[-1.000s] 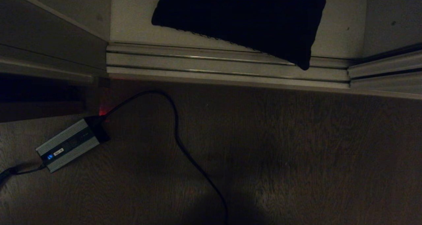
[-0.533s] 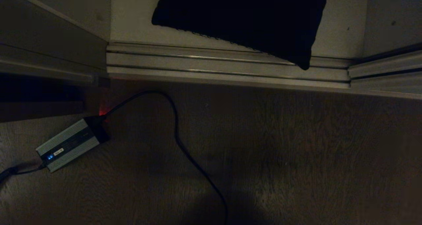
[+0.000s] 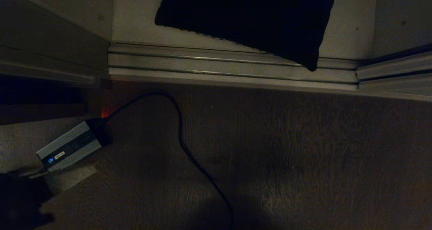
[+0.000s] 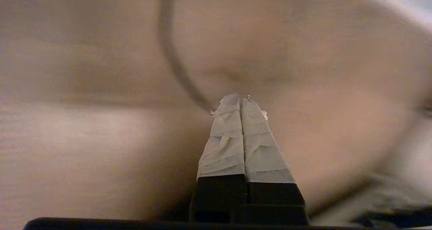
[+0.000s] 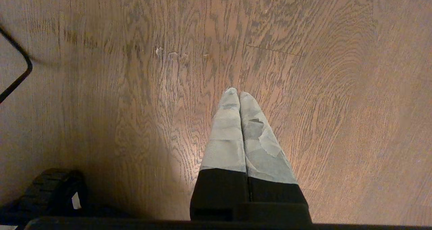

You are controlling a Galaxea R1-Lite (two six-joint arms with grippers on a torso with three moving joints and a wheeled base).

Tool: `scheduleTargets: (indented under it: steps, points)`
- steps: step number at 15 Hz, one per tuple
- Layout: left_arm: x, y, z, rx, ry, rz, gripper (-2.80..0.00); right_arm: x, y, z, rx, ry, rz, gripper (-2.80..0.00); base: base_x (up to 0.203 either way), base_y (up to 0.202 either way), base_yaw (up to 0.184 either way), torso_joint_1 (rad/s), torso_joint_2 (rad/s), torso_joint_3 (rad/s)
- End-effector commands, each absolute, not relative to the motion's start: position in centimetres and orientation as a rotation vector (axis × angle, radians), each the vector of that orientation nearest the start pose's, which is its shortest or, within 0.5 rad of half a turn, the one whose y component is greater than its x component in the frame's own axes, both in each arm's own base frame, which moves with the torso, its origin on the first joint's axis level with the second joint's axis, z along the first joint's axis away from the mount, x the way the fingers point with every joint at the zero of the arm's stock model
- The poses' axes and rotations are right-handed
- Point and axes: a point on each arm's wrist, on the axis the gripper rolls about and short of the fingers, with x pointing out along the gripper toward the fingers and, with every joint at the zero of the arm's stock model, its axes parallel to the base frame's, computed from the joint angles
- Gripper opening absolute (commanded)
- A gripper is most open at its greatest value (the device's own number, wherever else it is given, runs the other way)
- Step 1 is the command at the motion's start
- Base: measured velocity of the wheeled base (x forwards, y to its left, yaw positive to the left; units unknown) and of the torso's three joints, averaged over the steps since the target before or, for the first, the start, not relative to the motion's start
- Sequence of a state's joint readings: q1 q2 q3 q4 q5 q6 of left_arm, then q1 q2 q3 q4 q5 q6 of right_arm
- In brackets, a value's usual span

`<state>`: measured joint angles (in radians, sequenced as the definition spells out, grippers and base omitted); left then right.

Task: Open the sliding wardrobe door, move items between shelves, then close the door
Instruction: Place the pillow on the higher shelf

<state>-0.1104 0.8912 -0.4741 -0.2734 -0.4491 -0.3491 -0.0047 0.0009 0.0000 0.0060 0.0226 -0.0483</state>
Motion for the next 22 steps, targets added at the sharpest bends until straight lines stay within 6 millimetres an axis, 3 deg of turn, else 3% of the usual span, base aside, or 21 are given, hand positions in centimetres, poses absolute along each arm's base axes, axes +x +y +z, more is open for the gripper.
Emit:
scheduleTargets:
  steps: [1, 6, 11, 16, 19, 20, 22]
  points:
    - [15.9, -4.1, 21.1, -0.484, 0.437, -0.582, -2.80, -2.3, 0.1, 7.4, -0.049, 0.009, 0.019, -2.80, 0.000, 0.000, 0.000, 0.000, 0.00, 0.000]
    - [23.1, -9.3, 23.5, -0.579, 0.483, -0.728, -2.80, -2.3, 0.1, 7.4, -0.049, 0.008, 0.019, -2.80, 0.000, 0.000, 0.000, 0.000, 0.00, 0.000]
    - [28.6, -11.8, 25.6, -0.610, 0.408, -0.691, -2.80, -2.3, 0.1, 7.4, -0.049, 0.009, 0.019, -2.80, 0.000, 0.000, 0.000, 0.000, 0.00, 0.000]
    - [31.2, -12.3, 30.2, -0.669, 0.216, -0.617, -2.80, -2.3, 0.1, 7.4, -0.049, 0.009, 0.019, -2.80, 0.000, 0.000, 0.000, 0.000, 0.00, 0.000]
    - [33.0, -12.7, 31.2, -0.662, 0.149, -0.580, -2.80, -2.3, 0.1, 7.4, -0.049, 0.008, 0.019, -2.80, 0.000, 0.000, 0.000, 0.000, 0.00, 0.000]
    - [33.8, -12.9, 30.9, -0.659, 0.146, -0.568, 0.00, -2.3, 0.1, 7.4, -0.049, 0.009, 0.019, -2.80, 0.000, 0.000, 0.000, 0.000, 0.00, 0.000]
    - [34.5, -13.1, 31.3, -0.668, 0.116, -0.546, 0.00, -2.3, 0.1, 7.4, -0.049, 0.008, 0.019, -2.80, 0.000, 0.000, 0.000, 0.000, 0.00, 0.000]
